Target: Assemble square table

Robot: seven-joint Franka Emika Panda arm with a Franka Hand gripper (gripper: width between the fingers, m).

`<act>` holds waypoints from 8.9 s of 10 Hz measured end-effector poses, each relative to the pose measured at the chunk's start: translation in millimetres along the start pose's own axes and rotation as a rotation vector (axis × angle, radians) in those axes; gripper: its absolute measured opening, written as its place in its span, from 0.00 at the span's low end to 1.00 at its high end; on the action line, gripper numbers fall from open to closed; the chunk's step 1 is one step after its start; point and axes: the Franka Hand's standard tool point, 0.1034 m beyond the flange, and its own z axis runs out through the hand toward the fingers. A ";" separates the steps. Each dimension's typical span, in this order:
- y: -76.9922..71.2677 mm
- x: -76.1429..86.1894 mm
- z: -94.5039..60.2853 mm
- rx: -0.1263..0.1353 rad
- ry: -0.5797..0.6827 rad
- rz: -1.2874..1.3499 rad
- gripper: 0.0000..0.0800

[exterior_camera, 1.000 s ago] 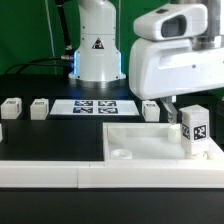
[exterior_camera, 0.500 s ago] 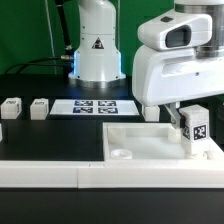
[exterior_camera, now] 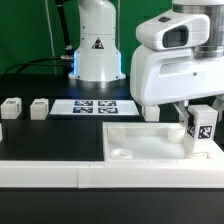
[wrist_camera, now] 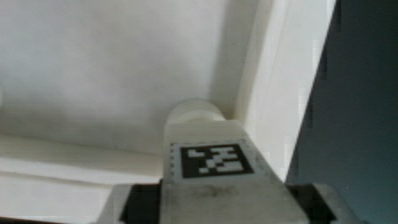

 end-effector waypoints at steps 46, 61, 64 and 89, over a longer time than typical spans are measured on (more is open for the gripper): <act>-3.6 2.3 8.7 0.176 0.129 1.769 0.52; 0.5 4.2 7.1 0.092 0.187 0.827 0.81; 2.5 5.6 5.8 0.024 0.209 0.409 0.81; 3.8 2.9 10.2 0.111 0.163 1.530 0.66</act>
Offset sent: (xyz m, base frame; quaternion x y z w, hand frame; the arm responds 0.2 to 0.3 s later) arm -0.0074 0.0135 -0.0104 -0.0096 0.0272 0.3236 0.9458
